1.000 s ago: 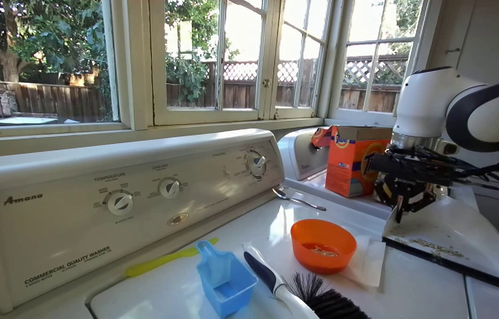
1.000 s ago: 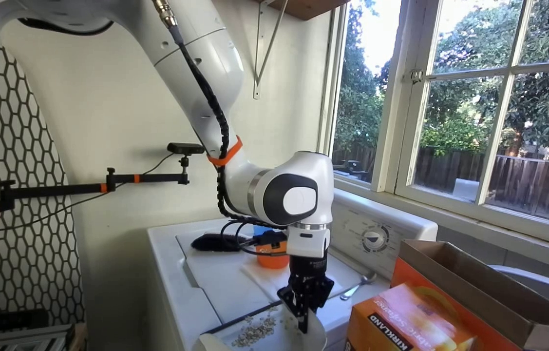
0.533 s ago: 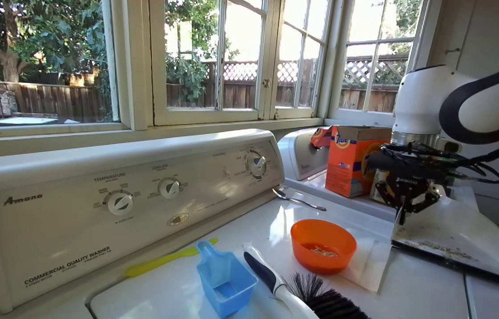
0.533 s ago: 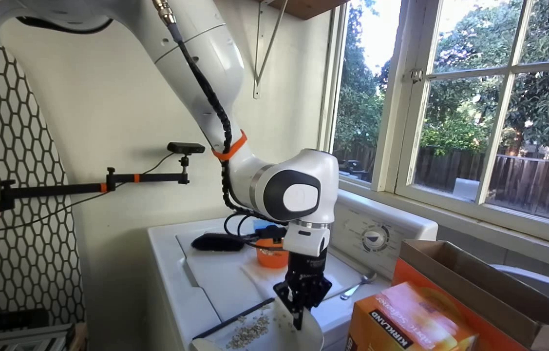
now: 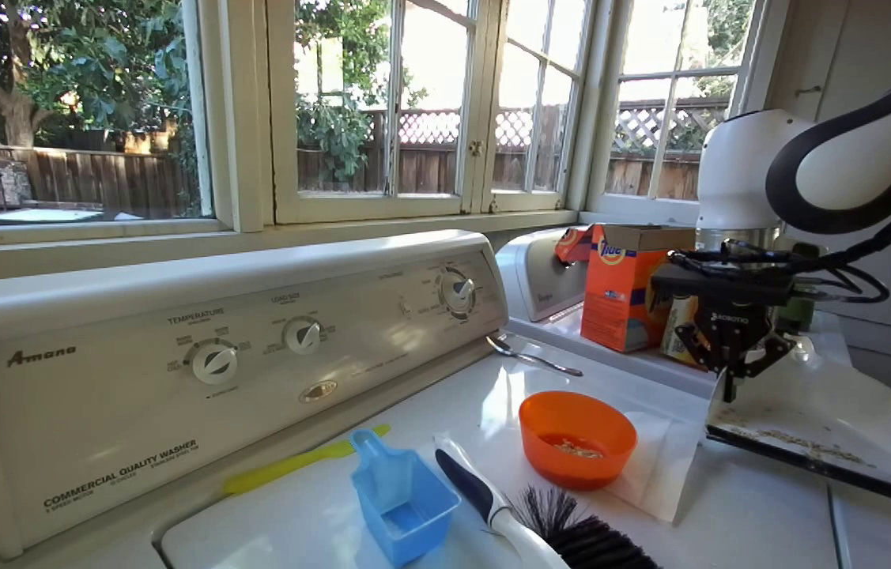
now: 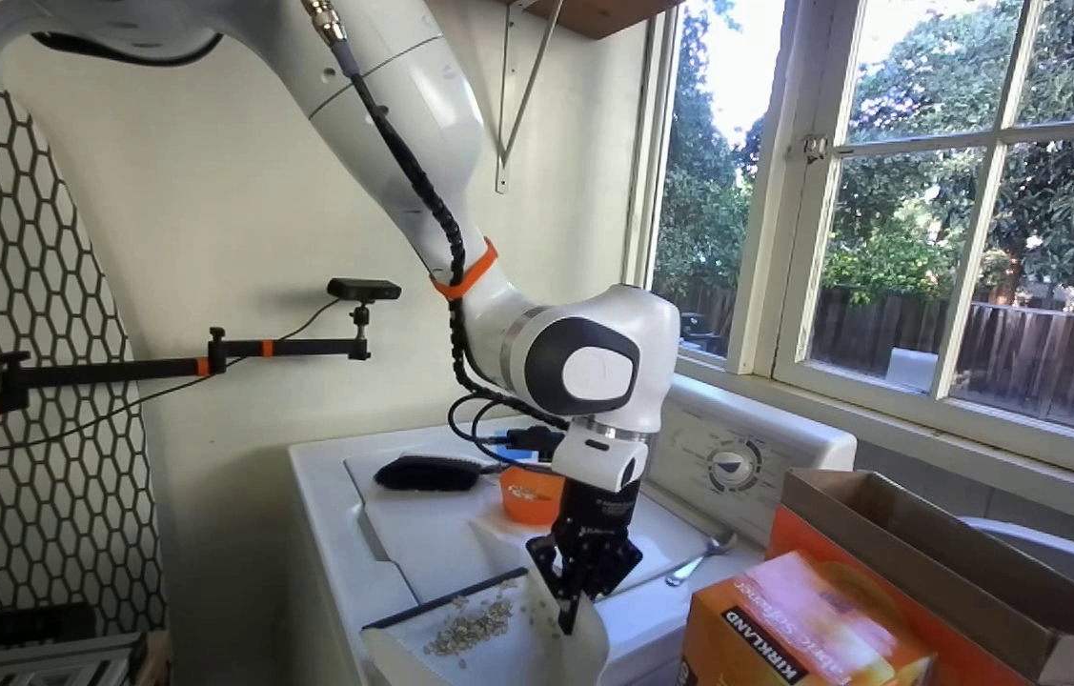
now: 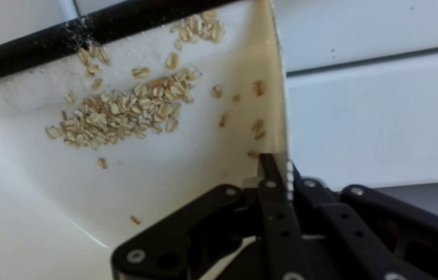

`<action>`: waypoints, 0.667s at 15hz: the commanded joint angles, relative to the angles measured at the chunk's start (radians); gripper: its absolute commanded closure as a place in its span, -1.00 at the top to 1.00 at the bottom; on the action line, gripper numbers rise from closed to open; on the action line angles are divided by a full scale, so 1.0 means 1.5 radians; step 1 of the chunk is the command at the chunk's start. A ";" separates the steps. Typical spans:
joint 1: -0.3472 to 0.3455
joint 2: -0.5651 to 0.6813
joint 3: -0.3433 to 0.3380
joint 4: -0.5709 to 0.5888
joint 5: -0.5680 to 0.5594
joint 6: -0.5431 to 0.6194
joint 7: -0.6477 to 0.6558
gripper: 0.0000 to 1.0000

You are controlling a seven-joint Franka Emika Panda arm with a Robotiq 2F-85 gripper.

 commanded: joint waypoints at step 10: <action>-0.010 -0.062 0.014 0.043 0.002 -0.122 0.028 -0.98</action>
